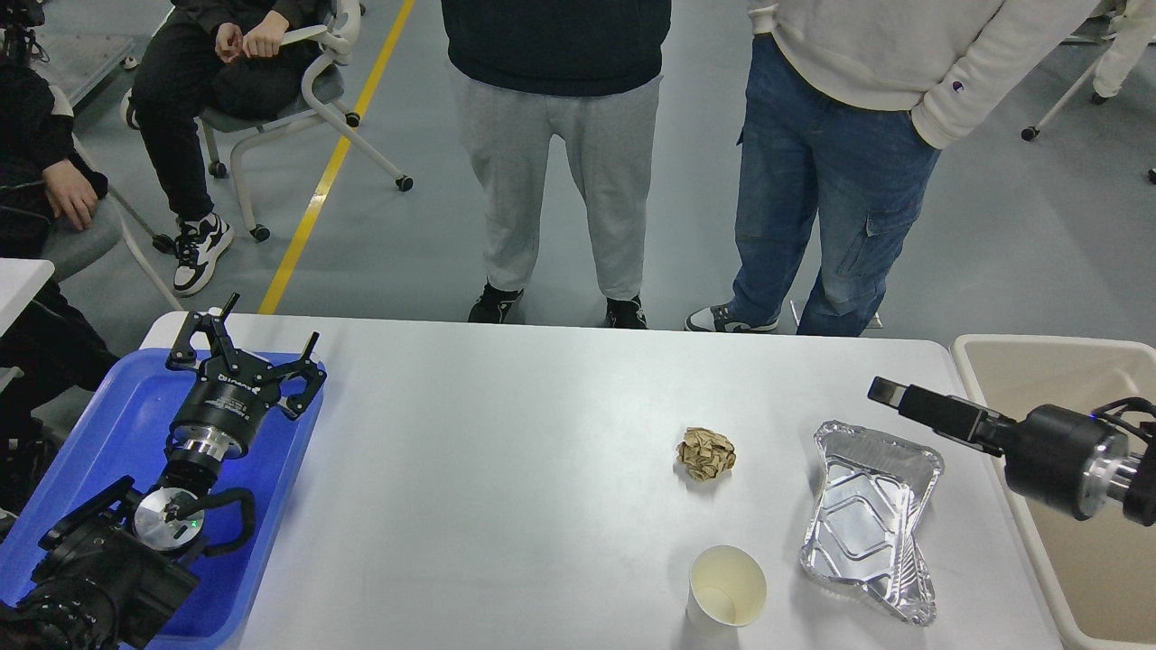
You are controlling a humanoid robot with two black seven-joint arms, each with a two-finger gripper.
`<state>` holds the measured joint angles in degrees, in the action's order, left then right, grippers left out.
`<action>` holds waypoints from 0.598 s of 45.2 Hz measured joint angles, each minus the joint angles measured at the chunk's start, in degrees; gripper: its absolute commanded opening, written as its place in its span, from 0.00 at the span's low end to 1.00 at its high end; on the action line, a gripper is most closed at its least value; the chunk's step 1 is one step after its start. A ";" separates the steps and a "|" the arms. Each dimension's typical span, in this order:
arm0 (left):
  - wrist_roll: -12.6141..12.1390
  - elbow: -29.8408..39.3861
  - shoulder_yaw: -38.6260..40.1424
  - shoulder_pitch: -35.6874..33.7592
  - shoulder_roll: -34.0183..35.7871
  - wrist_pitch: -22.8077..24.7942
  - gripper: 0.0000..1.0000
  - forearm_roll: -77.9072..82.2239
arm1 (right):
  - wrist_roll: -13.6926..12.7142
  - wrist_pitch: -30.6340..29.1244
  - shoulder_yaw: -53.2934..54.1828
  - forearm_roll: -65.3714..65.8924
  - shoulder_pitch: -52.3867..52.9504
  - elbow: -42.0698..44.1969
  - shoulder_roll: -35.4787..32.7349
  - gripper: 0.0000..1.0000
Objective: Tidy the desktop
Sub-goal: 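Move the right gripper over the table toward the white paper cup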
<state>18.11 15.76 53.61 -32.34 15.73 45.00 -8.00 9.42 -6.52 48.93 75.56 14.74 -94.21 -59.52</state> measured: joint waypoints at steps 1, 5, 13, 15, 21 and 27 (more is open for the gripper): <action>0.00 0.00 0.00 0.00 0.00 0.00 1.00 0.00 | 0.06 -0.02 -1.38 0.70 0.86 -0.16 -0.27 1.00; 0.00 0.00 0.00 0.00 0.00 0.00 1.00 0.00 | 0.16 -0.07 -6.05 2.38 4.01 -0.55 -0.94 1.00; 0.00 0.02 0.00 0.00 0.01 0.00 1.00 0.00 | 0.33 -0.12 -16.62 3.67 12.65 -1.07 -1.46 1.00; 0.00 0.02 0.00 0.00 0.01 0.00 1.00 0.00 | 0.34 -0.13 -18.87 3.79 14.60 -1.12 -1.43 0.99; 0.00 0.01 0.00 0.00 -0.01 0.00 1.00 0.00 | 0.42 -0.14 -27.85 4.45 21.92 -1.33 0.13 0.98; -0.01 0.00 0.00 0.00 -0.01 0.00 1.00 0.00 | 0.53 0.10 -35.67 6.54 29.18 -1.34 2.89 0.99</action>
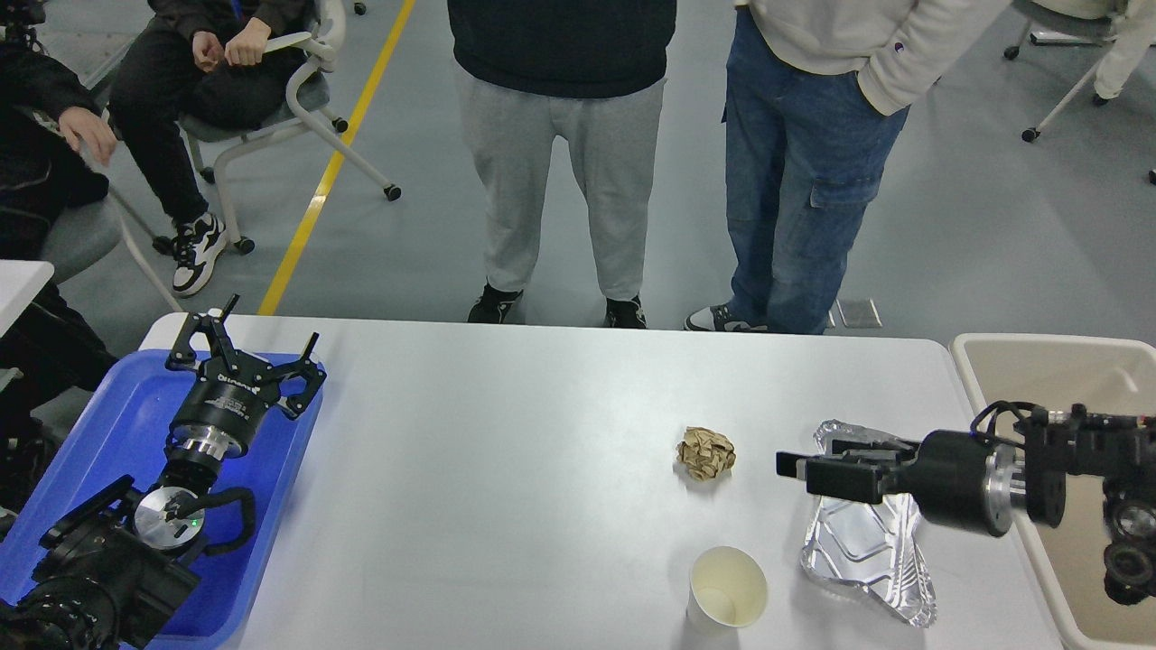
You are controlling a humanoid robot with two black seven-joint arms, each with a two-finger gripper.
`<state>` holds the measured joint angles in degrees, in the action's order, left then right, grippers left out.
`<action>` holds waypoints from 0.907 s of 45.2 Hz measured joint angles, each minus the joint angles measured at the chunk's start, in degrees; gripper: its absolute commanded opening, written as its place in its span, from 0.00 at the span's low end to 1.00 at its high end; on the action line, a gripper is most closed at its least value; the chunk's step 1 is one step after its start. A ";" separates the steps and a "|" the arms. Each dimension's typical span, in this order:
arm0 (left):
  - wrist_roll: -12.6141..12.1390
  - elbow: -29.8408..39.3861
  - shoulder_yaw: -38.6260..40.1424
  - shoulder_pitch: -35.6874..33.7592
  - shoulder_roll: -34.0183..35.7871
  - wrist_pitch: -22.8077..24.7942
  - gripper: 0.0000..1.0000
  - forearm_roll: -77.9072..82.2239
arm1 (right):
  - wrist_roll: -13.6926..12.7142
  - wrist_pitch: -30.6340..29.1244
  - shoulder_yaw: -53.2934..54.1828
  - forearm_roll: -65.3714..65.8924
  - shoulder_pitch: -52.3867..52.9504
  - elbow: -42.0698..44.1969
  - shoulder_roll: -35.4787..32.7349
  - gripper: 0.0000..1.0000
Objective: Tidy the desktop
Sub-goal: 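Move the right gripper over the table toward the white paper cup, then close the right gripper on the rim of the white paper cup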
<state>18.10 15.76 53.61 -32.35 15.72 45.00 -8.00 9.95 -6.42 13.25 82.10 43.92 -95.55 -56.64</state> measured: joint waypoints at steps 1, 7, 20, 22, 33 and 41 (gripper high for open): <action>0.00 0.00 0.00 0.00 0.00 0.00 1.00 0.00 | 0.01 0.09 -0.90 0.58 0.88 0.04 0.48 0.99; 0.00 -0.01 0.00 0.00 0.00 0.00 1.00 0.00 | 0.02 0.84 -5.90 4.03 5.14 0.34 2.97 1.00; 0.00 0.00 0.00 0.00 0.00 0.00 1.00 0.00 | 0.06 2.16 -14.43 9.72 8.29 1.62 6.33 0.99; 0.00 0.01 0.00 0.00 0.00 0.00 1.00 0.00 | 0.06 2.66 -15.49 11.04 8.32 2.05 6.92 0.99; 0.00 0.04 0.00 0.00 -0.06 0.00 1.00 0.01 | 0.06 4.93 -18.88 14.84 7.54 5.71 10.72 0.99; 0.00 0.04 0.00 0.00 -0.06 0.00 1.00 0.03 | 0.06 5.56 -19.73 15.81 6.92 7.61 12.72 0.99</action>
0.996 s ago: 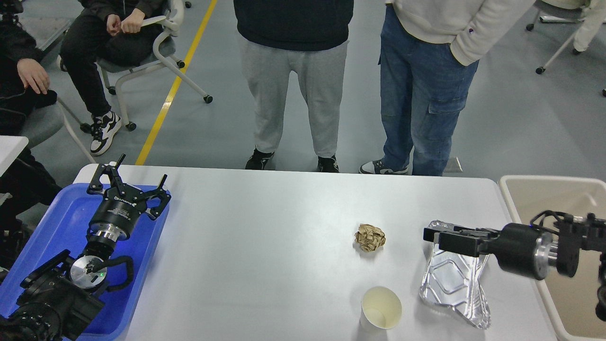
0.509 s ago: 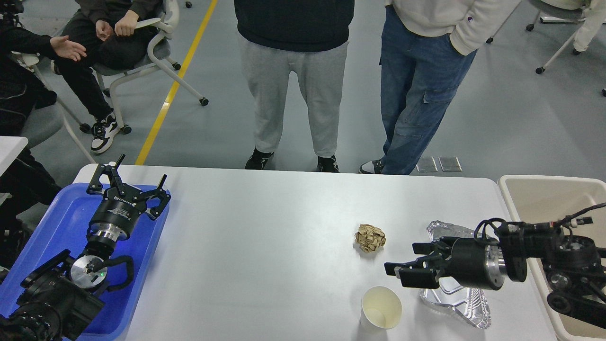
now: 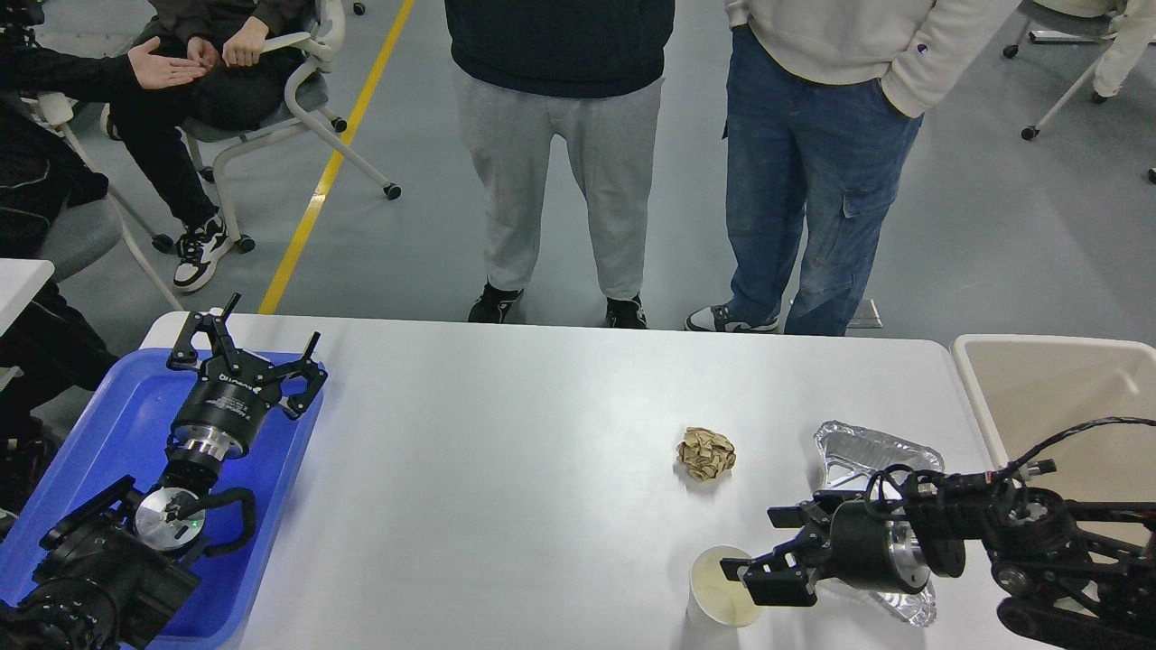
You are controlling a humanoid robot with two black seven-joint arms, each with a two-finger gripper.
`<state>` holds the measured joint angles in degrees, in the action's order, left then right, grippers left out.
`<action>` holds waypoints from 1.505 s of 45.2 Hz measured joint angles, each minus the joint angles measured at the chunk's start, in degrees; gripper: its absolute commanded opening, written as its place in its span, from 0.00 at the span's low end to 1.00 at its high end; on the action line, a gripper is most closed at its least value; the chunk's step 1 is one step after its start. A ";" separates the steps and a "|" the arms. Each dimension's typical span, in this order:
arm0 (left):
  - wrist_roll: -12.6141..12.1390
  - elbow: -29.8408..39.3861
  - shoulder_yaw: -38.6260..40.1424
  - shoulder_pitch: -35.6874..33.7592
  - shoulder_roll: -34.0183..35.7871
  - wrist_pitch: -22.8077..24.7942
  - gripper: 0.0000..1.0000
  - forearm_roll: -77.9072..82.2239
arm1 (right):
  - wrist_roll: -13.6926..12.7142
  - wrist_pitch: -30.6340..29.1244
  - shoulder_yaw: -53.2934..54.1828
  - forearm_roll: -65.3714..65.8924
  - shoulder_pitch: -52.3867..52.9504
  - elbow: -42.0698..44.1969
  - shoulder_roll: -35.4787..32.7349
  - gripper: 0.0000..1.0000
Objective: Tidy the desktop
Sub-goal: 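Close the right gripper on the rim of the white paper cup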
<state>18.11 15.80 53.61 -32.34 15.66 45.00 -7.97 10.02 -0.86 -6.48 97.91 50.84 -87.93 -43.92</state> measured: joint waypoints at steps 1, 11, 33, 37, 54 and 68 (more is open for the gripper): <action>0.00 -0.01 0.00 0.00 0.00 0.00 1.00 0.00 | 0.00 0.07 -0.06 0.08 -0.08 0.30 0.18 0.99; 0.00 -0.03 0.00 0.00 0.03 0.00 1.00 0.00 | 0.03 0.92 -0.45 0.55 -1.01 2.68 1.99 0.98; 0.00 -0.03 0.00 0.00 0.04 0.00 1.00 -0.03 | 0.12 2.60 -0.72 0.87 -3.06 4.85 3.26 0.67; 0.00 -0.03 0.00 0.00 0.03 0.00 1.00 -0.03 | 0.20 2.68 -0.72 0.98 -3.32 4.95 3.33 0.45; 0.00 -0.02 0.00 0.00 0.03 0.00 1.00 -0.03 | 0.60 2.52 -0.74 1.12 -3.71 5.13 3.29 0.00; 0.00 -0.03 0.00 0.00 0.04 0.00 1.00 -0.03 | 3.18 2.23 -0.82 1.35 -3.65 5.06 2.99 0.00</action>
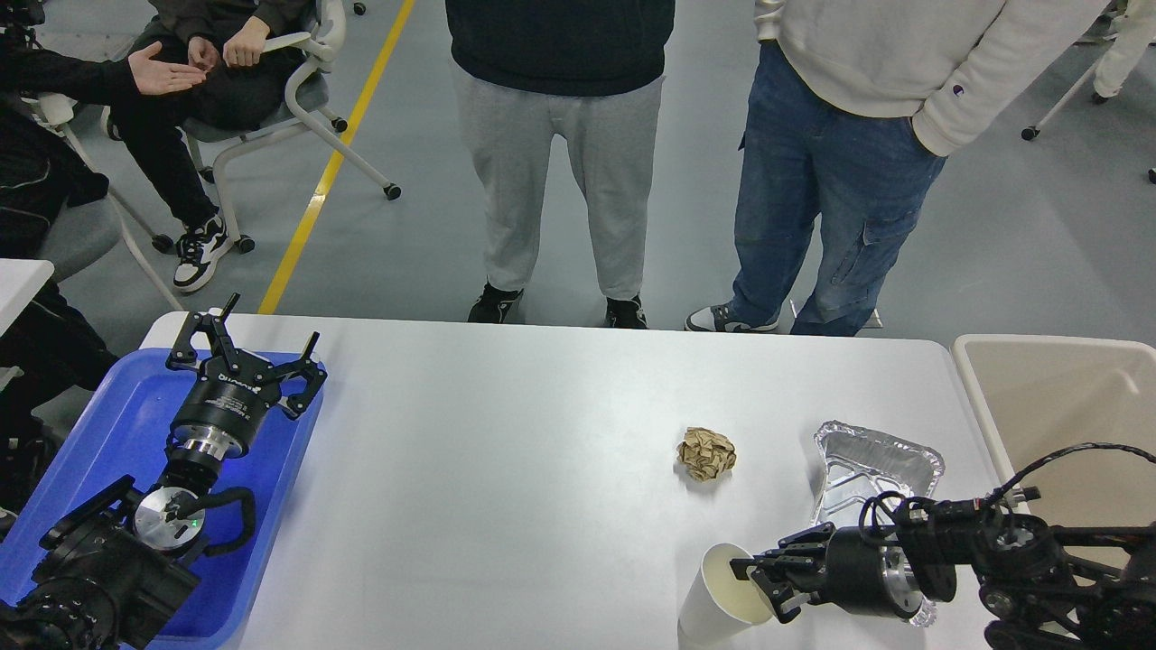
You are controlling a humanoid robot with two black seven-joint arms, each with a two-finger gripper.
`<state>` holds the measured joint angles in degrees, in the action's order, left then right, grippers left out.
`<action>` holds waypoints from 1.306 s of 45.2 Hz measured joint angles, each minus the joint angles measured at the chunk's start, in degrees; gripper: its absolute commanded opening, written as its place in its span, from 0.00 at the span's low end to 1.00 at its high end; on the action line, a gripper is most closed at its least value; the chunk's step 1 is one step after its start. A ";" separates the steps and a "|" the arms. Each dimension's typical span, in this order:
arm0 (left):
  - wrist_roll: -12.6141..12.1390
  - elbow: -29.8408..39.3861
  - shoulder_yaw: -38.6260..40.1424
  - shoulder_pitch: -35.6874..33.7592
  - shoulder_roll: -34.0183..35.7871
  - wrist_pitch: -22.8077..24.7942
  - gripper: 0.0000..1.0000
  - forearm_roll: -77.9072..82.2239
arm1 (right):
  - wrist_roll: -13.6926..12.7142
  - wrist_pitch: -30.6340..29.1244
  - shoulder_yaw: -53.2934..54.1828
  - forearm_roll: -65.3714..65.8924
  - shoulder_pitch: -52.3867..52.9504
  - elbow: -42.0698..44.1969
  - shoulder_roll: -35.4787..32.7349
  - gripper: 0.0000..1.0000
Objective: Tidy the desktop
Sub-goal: 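Close the right gripper on the rim of the white paper cup, then lift the paper cup with the right gripper and carry it toward the bin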
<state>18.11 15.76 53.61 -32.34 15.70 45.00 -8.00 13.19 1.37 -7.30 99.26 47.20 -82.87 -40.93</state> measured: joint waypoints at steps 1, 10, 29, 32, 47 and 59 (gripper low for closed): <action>0.00 0.00 0.00 0.00 0.00 0.00 1.00 0.00 | 0.15 -0.01 -0.01 0.02 0.01 -0.01 -0.03 0.00; 0.00 0.00 0.00 0.00 0.00 0.00 1.00 0.00 | 1.18 -0.09 -0.01 0.13 0.52 -0.16 -0.59 0.00; 0.00 0.04 0.00 0.00 -0.06 0.00 1.00 0.02 | 2.60 -1.51 0.29 -1.01 6.07 -4.11 -6.54 0.00; 0.00 0.02 0.00 0.00 -0.06 0.00 1.00 0.01 | 2.81 -1.80 0.39 -1.45 7.26 -5.05 -7.68 0.00; 0.00 0.00 0.00 0.00 -0.01 0.00 1.00 0.02 | 4.29 -5.02 0.34 -6.02 15.66 -9.18 -12.11 0.00; 0.00 0.02 0.00 0.00 -0.04 0.00 1.00 0.00 | 4.79 -10.40 0.17 -11.22 24.92 -10.69 -13.68 0.00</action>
<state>18.11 15.78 53.61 -32.34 15.67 45.00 -8.00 17.98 -9.03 -7.13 88.03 72.12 -93.57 -54.61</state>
